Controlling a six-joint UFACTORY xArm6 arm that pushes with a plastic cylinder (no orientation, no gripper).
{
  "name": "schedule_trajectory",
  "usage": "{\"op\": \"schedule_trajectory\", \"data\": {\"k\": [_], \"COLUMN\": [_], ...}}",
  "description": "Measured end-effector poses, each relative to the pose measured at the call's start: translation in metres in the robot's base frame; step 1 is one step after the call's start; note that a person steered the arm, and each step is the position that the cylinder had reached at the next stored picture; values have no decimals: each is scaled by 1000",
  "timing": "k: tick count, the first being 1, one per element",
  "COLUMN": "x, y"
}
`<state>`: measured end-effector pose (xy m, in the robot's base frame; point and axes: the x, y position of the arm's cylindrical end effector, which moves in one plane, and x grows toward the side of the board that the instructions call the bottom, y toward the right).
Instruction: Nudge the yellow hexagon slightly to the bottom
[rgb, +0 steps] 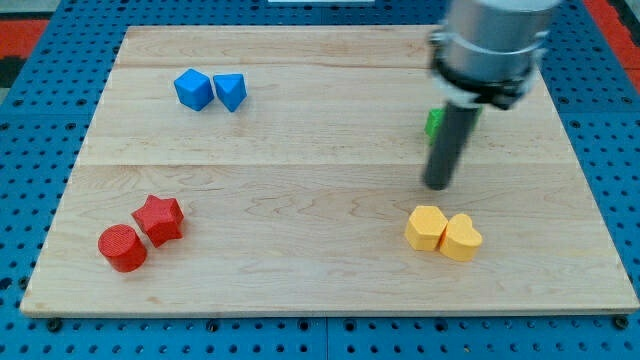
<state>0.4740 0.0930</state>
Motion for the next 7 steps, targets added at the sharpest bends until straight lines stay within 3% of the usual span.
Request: {"op": "schedule_trajectory", "data": {"k": [2,5,7], "x": [-10,-10,19], "y": [-110,-130,-132]}}
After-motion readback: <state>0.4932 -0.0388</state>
